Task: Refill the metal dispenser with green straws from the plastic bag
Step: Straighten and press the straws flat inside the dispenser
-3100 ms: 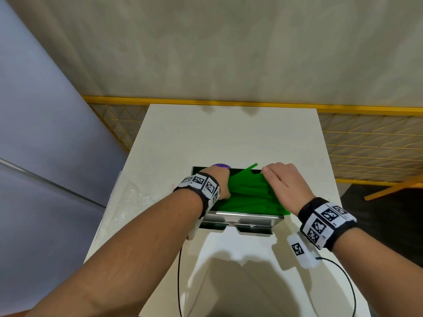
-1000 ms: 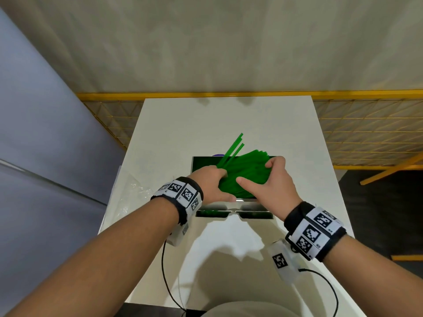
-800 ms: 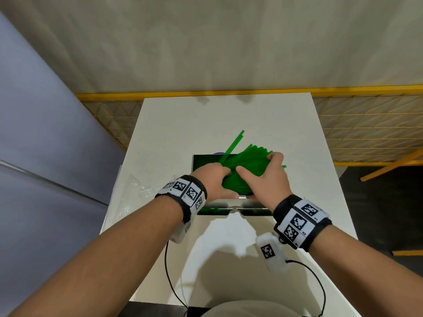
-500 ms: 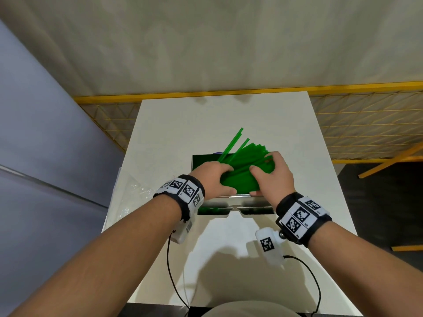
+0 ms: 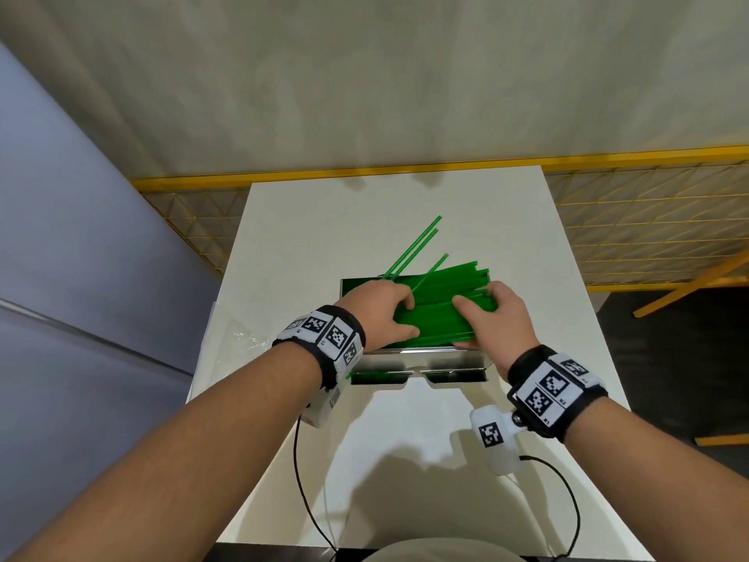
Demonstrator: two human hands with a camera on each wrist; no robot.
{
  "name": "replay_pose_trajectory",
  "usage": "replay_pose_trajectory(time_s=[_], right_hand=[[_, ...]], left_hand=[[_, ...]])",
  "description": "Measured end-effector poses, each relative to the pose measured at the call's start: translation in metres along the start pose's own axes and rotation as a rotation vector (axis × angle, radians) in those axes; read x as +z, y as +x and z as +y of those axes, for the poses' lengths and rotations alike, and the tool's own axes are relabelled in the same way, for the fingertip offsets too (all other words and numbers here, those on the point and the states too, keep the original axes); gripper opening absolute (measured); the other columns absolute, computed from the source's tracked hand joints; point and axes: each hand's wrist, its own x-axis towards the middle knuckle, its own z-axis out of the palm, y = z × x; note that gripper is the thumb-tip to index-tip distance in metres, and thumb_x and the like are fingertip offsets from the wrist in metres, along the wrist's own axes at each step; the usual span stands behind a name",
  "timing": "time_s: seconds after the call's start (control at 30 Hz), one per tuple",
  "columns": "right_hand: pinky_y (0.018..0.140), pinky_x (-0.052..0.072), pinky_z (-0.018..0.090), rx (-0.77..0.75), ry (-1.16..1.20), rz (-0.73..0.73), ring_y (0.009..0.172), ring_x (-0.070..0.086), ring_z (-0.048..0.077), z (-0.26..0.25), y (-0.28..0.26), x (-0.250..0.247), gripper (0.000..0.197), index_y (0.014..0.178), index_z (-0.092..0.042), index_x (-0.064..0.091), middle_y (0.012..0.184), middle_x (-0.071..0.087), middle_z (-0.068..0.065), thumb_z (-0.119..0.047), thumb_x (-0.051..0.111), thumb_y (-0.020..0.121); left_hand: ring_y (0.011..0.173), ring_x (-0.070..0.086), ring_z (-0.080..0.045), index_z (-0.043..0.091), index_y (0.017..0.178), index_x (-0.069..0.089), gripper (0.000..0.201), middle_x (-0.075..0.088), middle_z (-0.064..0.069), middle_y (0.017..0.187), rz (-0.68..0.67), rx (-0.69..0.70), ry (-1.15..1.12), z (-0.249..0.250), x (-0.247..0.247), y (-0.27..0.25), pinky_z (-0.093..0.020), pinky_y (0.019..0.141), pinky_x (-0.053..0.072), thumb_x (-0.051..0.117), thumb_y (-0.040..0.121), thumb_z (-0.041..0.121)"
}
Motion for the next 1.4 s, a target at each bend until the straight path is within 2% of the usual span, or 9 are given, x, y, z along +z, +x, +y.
replay_pose_trajectory(time_s=[0.2,0.3,0.4,0.57,0.83,1.0,1.13,1.23,1.4], right_hand=[[0.074,0.053,0.033,-0.16,-0.532,-0.083,0.089,0.063,0.02,-0.011,0.0,0.001,0.05,0.121,-0.015,0.05,0.108,0.063,0.003,-0.051,0.064,0.089],[0.082,0.052,0.037,-0.32,-0.759,-0.061,0.097,0.057,0.022,-0.017,-0.012,-0.009,0.054,0.13,-0.017,0.044,0.115,0.055,0.003,-0.054,0.054,0.092],[0.081,0.052,0.042,-0.511,-0.916,0.063,0.106,0.051,0.028,-0.013,-0.025,-0.025,0.05,0.134,-0.016,0.044,0.121,0.048,0.009,-0.04,0.057,0.093],[0.082,0.044,0.029,-0.516,-0.834,0.001,0.097,0.058,0.026,0.018,-0.021,-0.038,0.028,0.122,-0.007,0.057,0.113,0.052,0.009,-0.017,0.058,0.096],[0.082,0.04,0.023,-0.597,-0.817,-0.07,0.093,0.059,0.021,0.022,0.003,-0.036,0.019,0.112,-0.006,0.068,0.103,0.063,0.008,-0.007,0.061,0.095],[0.078,0.047,0.032,-0.755,-0.938,-0.05,0.093,0.056,0.028,0.02,0.0,-0.041,0.017,0.105,-0.008,0.07,0.097,0.066,0.007,-0.006,0.068,0.088],[0.072,0.043,0.029,-0.705,-0.845,-0.009,0.081,0.051,0.017,0.016,-0.008,-0.049,0.012,0.103,-0.011,0.067,0.09,0.056,0.0,-0.016,0.064,0.092],[0.073,0.046,0.029,-0.617,-0.851,-0.145,0.078,0.054,0.014,0.02,-0.009,-0.05,0.014,0.105,-0.014,0.066,0.089,0.06,-0.003,-0.022,0.06,0.096],[0.074,0.047,0.03,-0.604,-0.861,-0.16,0.08,0.056,0.017,0.023,-0.004,-0.05,0.009,0.1,-0.011,0.07,0.089,0.064,0.001,-0.014,0.064,0.094]], left_hand=[[0.089,0.057,-0.019,0.02,0.106,0.061,0.029,0.061,0.001,0.1,-0.069,-0.064,0.072,-0.007,0.013,0.002,-0.03,0.074,0.045,0.073,0.086,0.037],[0.091,0.058,-0.019,0.021,0.107,0.063,0.022,0.062,0.0,0.104,-0.086,-0.074,0.093,-0.009,0.017,0.004,-0.029,0.075,0.042,0.07,0.089,0.03],[0.099,0.06,-0.022,0.022,0.118,0.063,0.029,0.064,-0.002,0.115,-0.129,-0.089,0.137,-0.011,0.017,0.005,-0.032,0.084,0.05,0.067,0.09,0.015],[0.109,0.061,-0.028,0.025,0.127,0.061,0.045,0.062,-0.003,0.125,-0.193,-0.079,0.206,-0.009,0.012,0.009,-0.037,0.094,0.051,0.058,0.089,0.001],[0.097,0.054,-0.021,0.02,0.097,0.062,0.029,0.056,0.0,0.111,0.044,0.065,0.167,-0.006,0.002,0.01,-0.036,0.082,0.049,0.063,0.081,-0.003],[0.084,0.052,-0.022,0.016,0.107,0.048,0.039,0.046,-0.006,0.116,0.195,-0.061,0.172,-0.009,-0.005,0.009,-0.038,0.071,0.053,0.072,0.079,0.003],[0.095,0.063,-0.03,0.011,0.13,0.042,0.061,0.057,-0.012,0.116,0.095,-0.242,0.157,-0.014,-0.006,0.021,-0.041,0.079,0.055,0.078,0.083,0.028],[0.097,0.063,-0.031,0.009,0.123,0.049,0.046,0.063,-0.013,0.108,0.042,-0.237,0.167,-0.016,0.001,0.031,-0.038,0.076,0.052,0.073,0.088,0.025],[0.102,0.063,-0.031,0.011,0.127,0.054,0.038,0.065,-0.012,0.112,0.076,-0.147,0.132,-0.009,0.007,0.037,-0.042,0.086,0.053,0.066,0.091,0.015]])
